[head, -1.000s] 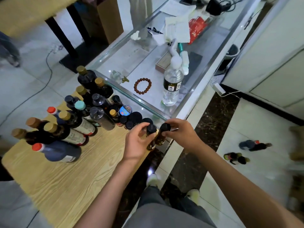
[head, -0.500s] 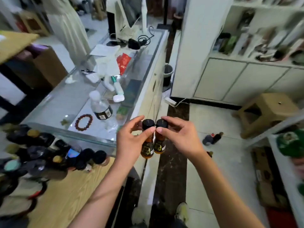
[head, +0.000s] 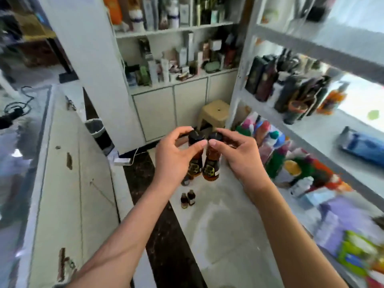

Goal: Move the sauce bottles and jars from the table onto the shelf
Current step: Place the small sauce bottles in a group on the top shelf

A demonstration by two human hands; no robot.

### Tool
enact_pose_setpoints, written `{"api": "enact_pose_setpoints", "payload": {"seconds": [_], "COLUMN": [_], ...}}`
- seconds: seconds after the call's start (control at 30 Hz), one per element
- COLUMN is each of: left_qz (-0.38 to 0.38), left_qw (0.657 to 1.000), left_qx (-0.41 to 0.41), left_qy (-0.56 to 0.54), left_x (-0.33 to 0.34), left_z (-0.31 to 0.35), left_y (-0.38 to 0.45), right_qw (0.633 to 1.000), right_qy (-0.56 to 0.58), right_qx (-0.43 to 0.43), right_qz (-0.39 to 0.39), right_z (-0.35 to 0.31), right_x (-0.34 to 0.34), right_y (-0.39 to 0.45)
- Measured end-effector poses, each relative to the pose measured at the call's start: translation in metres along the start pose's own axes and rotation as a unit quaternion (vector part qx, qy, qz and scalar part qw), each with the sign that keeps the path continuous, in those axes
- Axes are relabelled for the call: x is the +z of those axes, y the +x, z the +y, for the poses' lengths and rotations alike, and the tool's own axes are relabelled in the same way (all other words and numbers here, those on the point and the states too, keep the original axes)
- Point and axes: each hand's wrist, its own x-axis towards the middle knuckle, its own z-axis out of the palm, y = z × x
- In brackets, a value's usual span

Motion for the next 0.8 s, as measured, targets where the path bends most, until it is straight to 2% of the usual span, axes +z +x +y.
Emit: {"api": "enact_pose_setpoints", "payload": {"seconds": [0.17,0.33,0.67,0.8], "left_qz": [-0.083,-0.132,-0.263,-0.291], "left_qw": [0.994,0.985,0.944,0.926], "left_qx": [0.059,0.087,0.145,0.171], "left_qy": [-0.037,-0.069,-0.137,-0.169], "left_x": [0.102,0.199,0.353,0.407], "left_z": [0.060,0.100,0.185,0.219], "left_y": [0.036,0.064,0.099,0.123], "right_qw": [0.996,0.983,0.940,0.915], "right_qy": [-0.020,-0.048,-0.146,-0.171], "right_qx": [-0.025,-0.057,-0.087,-0.106], "right_qz": [0.083,0.166,0.296,0.349], "right_z": [-0.012,-0.022,-0.050,-0.066], "right_x": [-0.103,-0.196,-0.350,-0.401], "right_y": [0.024,0.042,0.065,0.088]}}
